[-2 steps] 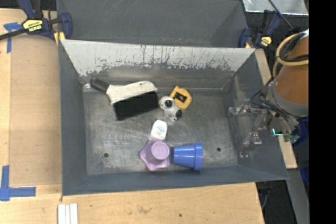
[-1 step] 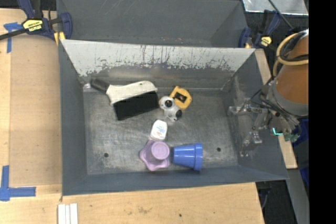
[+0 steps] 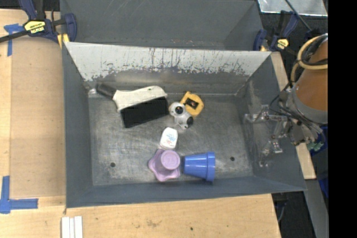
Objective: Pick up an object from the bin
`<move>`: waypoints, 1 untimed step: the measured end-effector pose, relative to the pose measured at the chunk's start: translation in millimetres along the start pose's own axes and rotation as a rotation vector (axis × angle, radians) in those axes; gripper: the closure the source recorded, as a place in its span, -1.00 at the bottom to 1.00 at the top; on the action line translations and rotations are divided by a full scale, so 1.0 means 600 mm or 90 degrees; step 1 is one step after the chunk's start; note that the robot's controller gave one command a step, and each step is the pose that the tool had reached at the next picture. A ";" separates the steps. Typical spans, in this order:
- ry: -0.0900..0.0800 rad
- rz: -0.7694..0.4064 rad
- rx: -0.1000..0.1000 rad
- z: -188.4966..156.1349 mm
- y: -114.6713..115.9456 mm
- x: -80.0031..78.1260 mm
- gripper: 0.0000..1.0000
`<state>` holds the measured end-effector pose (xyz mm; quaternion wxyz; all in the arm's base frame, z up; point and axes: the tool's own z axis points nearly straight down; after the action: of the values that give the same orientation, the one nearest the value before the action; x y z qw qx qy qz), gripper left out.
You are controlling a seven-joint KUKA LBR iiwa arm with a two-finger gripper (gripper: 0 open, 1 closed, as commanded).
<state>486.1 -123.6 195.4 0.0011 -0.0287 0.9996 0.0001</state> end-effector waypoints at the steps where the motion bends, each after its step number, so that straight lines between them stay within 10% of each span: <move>1: -0.003 0.032 0.002 0.083 0.045 -0.012 -1.00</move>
Offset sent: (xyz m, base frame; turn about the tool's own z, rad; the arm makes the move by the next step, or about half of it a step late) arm 0.0009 0.0794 -0.0492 -0.1725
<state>491.9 -96.3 145.5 0.0039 -0.0035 1.0000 -0.0014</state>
